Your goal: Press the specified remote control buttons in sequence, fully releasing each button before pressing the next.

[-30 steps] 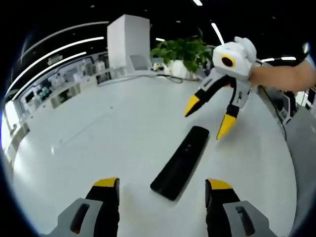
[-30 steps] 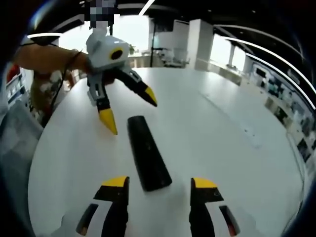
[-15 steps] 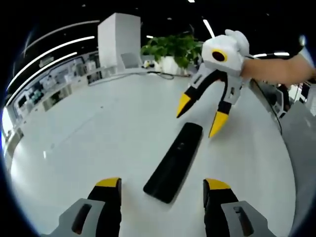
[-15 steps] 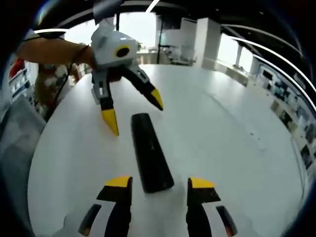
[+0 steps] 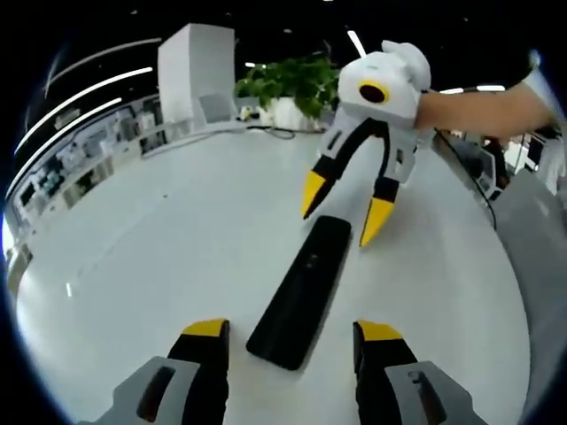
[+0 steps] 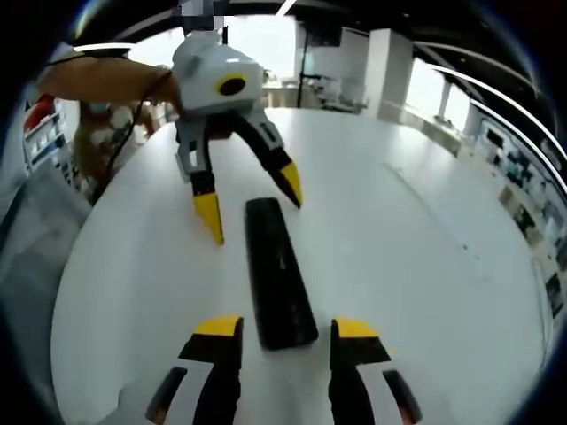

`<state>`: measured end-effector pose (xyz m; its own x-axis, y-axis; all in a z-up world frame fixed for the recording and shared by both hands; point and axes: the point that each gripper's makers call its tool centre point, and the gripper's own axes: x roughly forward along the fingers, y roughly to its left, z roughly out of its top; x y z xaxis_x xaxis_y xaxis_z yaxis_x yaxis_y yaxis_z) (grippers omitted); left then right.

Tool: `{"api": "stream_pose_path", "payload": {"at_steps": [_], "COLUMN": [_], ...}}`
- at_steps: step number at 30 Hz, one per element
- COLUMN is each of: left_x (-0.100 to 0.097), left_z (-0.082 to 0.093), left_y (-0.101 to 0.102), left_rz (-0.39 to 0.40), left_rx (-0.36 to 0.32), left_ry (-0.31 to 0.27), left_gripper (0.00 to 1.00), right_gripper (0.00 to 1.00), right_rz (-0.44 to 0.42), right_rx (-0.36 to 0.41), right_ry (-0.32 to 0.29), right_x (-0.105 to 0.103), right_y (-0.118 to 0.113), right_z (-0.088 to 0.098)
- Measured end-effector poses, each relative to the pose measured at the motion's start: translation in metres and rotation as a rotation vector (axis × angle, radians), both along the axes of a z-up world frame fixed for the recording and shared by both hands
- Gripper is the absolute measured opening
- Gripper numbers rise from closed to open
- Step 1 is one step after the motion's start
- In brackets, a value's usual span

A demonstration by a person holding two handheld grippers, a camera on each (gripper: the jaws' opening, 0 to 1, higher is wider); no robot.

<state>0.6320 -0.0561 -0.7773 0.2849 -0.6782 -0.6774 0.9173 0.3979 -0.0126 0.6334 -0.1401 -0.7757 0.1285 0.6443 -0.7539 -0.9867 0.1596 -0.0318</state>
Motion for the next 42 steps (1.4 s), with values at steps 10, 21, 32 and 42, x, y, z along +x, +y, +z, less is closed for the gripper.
{"api": "stream_pose_path", "payload": {"at_steps": [10,21,32,42], "left_x": [-0.0004,0.0001,0.0015,-0.005], "left_z": [-0.0004,0.003,0.0025,-0.0014], "left_y": [-0.0029,-0.0023,-0.0028,-0.0049], "left_rz": [-0.035,-0.063,-0.121,-0.181], "left_rx": [0.008,0.022,0.059,0.098], "left_ry": [0.005,-0.013,-0.047,-0.054], "left_gripper": [0.48,0.35,0.26,0.24], "right_gripper": [0.28,0.23,0.22,0.2], "right_rz": [0.034,0.056,0.084,0.124], "right_rx": [-0.022,-0.05,-0.062,-0.089], "right_ry": [0.004,-0.011,-0.033,-0.083], "right_x": [-0.0019,-0.0018,-0.0042,-0.008], "right_y": [0.0023,0.0008,0.0007,0.0008], "right_z": [-0.0024,-0.005,-0.0043,-0.0032]}}
